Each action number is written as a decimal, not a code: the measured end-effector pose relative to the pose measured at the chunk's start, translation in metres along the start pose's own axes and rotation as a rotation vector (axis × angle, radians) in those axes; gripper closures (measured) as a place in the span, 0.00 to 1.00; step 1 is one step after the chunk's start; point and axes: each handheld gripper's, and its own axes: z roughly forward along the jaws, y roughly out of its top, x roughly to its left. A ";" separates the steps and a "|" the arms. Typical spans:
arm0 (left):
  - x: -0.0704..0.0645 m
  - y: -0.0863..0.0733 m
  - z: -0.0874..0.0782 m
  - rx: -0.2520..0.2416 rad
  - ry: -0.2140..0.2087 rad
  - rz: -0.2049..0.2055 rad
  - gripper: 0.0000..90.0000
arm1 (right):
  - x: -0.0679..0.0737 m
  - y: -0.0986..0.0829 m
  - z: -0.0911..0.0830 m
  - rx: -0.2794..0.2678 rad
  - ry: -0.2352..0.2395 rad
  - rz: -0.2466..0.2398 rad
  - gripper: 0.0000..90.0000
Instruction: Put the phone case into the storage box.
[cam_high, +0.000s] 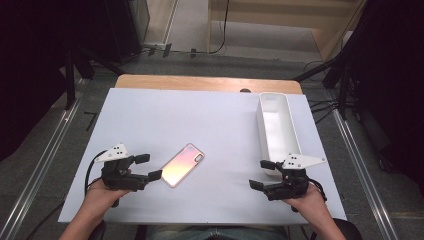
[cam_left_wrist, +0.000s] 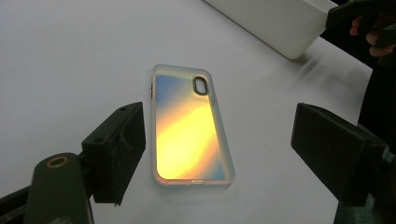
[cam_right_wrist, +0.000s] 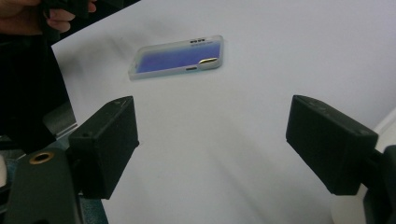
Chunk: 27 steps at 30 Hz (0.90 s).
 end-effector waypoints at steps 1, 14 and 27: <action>0.000 0.000 0.000 -0.004 0.000 -0.001 0.20 | 0.000 0.000 0.000 0.000 0.001 0.003 0.17; 0.001 0.021 0.010 0.029 -0.009 -0.012 0.19 | 0.000 0.000 0.000 -0.002 0.006 -0.001 0.17; 0.003 0.045 0.029 0.021 0.002 0.001 0.19 | 0.000 0.000 0.000 -0.001 0.006 0.003 0.17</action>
